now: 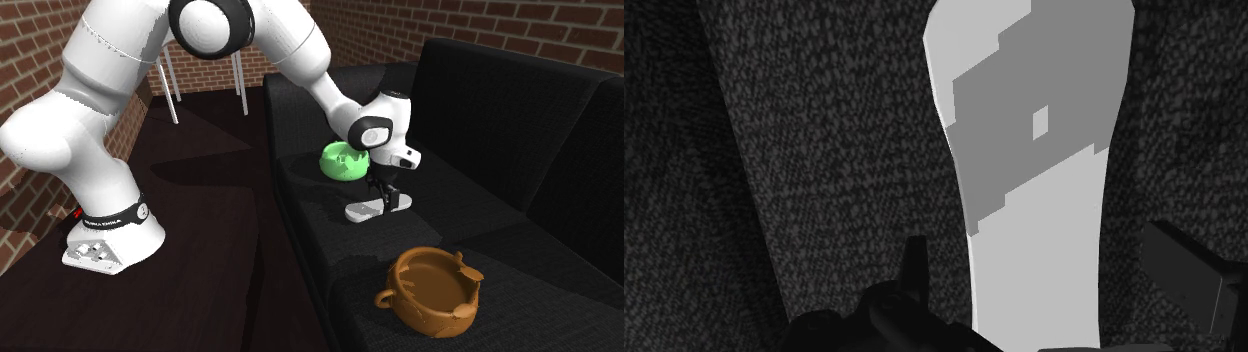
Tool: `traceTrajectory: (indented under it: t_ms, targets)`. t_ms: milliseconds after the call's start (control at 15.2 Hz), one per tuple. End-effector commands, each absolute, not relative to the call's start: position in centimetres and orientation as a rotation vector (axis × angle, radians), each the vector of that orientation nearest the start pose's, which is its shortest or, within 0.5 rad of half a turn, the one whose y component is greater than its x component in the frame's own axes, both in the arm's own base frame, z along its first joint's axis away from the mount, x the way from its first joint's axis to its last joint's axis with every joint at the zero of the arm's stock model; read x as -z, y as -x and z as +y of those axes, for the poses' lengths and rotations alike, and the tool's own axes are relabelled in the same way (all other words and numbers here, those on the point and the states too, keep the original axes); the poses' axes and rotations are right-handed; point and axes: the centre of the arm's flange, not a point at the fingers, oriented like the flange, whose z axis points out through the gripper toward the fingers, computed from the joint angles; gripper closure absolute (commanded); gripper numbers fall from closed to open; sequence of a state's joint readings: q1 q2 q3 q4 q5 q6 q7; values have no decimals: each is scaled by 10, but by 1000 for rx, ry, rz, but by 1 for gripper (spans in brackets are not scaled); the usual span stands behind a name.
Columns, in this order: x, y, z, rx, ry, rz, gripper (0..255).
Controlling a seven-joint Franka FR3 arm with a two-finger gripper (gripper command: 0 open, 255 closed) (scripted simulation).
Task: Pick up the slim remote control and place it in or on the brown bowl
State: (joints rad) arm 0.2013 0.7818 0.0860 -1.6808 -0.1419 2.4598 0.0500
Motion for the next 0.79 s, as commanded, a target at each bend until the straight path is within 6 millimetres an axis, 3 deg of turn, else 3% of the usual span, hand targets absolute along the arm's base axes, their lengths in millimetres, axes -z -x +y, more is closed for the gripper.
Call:
traceTrajectory:
  t_ms: [0, 396, 462, 726]
  targets:
    - [-144, -649, 186, 12, 3128, -509, 0]
    - [-144, -649, 186, 11, 3128, -509, 0]
    - [-144, -649, 186, 11, 3128, -509, 255]
    - [-144, -649, 186, 11, 3128, -509, 255]
